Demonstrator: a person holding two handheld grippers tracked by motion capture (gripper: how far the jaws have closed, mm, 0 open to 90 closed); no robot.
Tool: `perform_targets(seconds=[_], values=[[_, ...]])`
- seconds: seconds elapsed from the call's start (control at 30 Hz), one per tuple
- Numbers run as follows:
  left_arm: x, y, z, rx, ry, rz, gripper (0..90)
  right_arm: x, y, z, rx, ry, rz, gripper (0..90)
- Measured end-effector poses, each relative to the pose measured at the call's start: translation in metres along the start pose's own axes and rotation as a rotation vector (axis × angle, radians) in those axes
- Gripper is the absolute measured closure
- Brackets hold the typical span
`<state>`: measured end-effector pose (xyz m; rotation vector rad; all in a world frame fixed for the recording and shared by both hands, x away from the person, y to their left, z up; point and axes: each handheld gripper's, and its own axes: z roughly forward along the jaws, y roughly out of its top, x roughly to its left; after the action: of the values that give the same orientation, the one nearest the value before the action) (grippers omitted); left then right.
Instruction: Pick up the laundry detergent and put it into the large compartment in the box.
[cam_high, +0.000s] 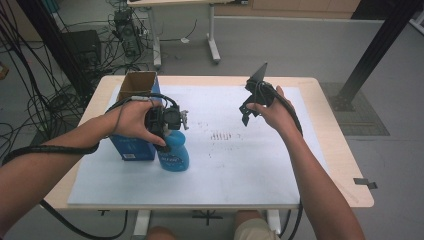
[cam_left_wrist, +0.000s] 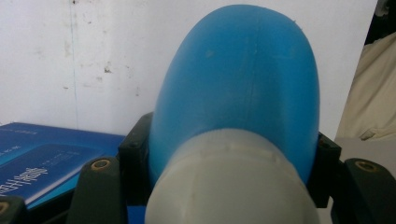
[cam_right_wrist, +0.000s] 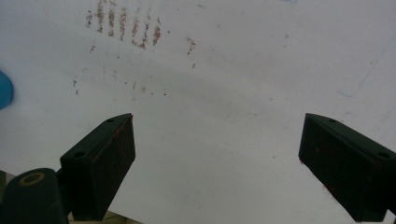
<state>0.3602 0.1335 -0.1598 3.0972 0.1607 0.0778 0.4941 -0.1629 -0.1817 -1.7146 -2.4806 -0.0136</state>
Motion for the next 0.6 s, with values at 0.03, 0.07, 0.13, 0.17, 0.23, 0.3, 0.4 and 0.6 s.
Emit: perform_targets(seconds=[0.03, 0.07, 0.13, 0.17, 0.23, 0.3, 0.4, 0.6], values=[[0.0, 0.0, 0.0, 0.001, 0.0, -0.001, 36.9, 0.0, 0.0, 0.0, 0.001, 0.0, -0.002, 10.7], [0.0, 0.0, 0.0, 0.002, -0.001, -0.001, 36.9, 0.0, 0.0, 0.0, 0.002, 0.0, -0.003, 10.7], [0.0, 0.0, 0.0, 0.002, -0.001, -0.002, 36.9, 0.0, 0.001, 0.001, 0.003, 0.001, -0.004, 10.7], [0.0, 0.0, 0.0, 0.002, -0.001, -0.003, 36.9, 0.0, 0.001, 0.002, 0.003, 0.0, -0.007, 10.7], [0.0, 0.0, 0.0, 0.002, 0.0, -0.006, 37.0, 0.001, 0.002, 0.002, 0.006, 0.001, -0.007, 10.7], [0.0, 0.0, 0.0, 0.004, 0.0, -0.009, 37.0, 0.001, 0.002, 0.002, 0.006, 0.002, -0.009, 10.7], [-0.001, 0.001, -0.002, 0.008, 0.004, -0.013, 37.2, 0.001, 0.002, 0.002, 0.006, 0.002, -0.01, 10.7], [-0.005, 0.005, -0.019, 0.0, 0.018, -0.036, 37.3, 0.001, -0.001, 0.0, 0.0, 0.006, -0.013, 10.7]])
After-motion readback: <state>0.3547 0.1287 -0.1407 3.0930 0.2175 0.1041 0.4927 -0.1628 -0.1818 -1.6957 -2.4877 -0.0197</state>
